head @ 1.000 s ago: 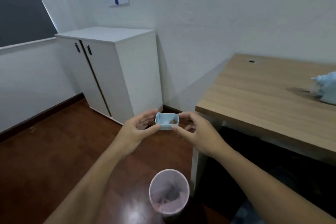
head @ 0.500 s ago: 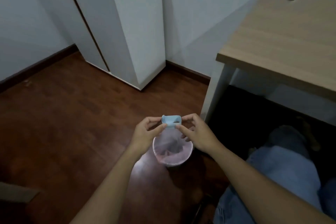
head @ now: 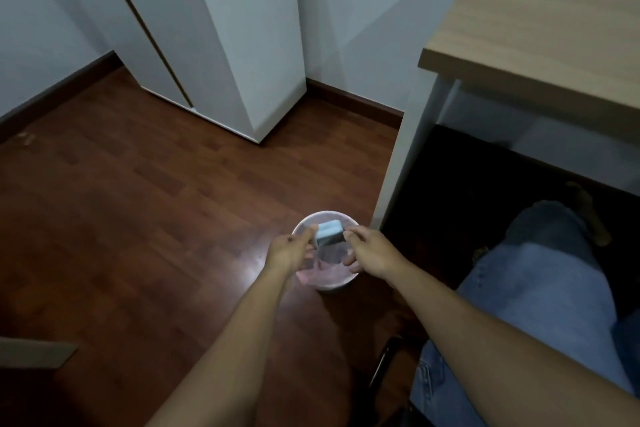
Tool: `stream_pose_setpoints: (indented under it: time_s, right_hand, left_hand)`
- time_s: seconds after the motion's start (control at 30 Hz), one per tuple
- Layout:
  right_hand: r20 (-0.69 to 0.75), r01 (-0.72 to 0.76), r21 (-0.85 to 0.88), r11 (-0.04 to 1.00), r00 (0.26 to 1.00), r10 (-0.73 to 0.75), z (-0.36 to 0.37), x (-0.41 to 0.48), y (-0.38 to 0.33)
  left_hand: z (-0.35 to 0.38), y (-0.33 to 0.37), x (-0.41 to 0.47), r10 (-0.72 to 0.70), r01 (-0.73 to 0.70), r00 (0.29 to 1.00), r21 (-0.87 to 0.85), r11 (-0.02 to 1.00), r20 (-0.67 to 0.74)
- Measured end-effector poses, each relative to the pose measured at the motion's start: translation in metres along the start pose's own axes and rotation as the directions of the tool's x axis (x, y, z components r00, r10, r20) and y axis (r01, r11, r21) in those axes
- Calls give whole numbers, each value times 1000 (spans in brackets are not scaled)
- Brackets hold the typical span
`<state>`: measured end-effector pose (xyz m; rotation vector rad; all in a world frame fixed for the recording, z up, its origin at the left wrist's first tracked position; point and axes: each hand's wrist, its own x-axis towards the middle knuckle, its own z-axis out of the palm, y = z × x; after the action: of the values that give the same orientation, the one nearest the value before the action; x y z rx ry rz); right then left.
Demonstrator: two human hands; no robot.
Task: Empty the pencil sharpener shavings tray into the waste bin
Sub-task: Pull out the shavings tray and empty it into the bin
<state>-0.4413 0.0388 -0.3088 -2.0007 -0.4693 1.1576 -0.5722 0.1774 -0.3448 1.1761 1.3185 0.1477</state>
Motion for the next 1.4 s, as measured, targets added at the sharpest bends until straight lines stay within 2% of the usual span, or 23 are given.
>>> stream_pose_setpoints:
  time_s: [0.13, 0.27, 0.67, 0.83, 0.93, 1.03, 1.17, 1.4]
  right_hand:
    - [34, -26, -45, 999, 999, 27, -1, 5, 1]
    - [64, 3, -93, 996, 998, 3, -3, 5, -1]
    - [88, 70, -110, 991, 994, -61, -5, 7, -7]
    - [55, 66, -17, 998, 996, -65, -9, 2, -17]
    - [-31, 72, 60, 996, 997, -70, -15, 1, -32]
    - [-84, 130, 140, 982, 989, -119, -20, 3, -62]
    - [-123, 285, 131, 949, 955, -270, -27, -4, -114]
    - [-176, 483, 50, 874, 866, -468, -58, -41, -214]
  left_hand:
    - [4, 12, 5, -137, 138, 990, 47, 989, -21]
    - [5, 26, 3, -172, 172, 985, 136, 976, -12]
    - [0, 49, -17, -87, 80, 996, 187, 979, 34]
    - [-4, 53, -16, -58, 47, 997, 176, 983, 55]
    - [-9, 59, -14, 28, -38, 997, 150, 988, 69]
    - [-18, 85, -23, 181, -190, 980, 119, 975, 80]
    - [-34, 123, -37, 408, -413, 910, 86, 906, 75]
    - [-54, 208, -73, 642, -644, 760, -13, 765, 98]
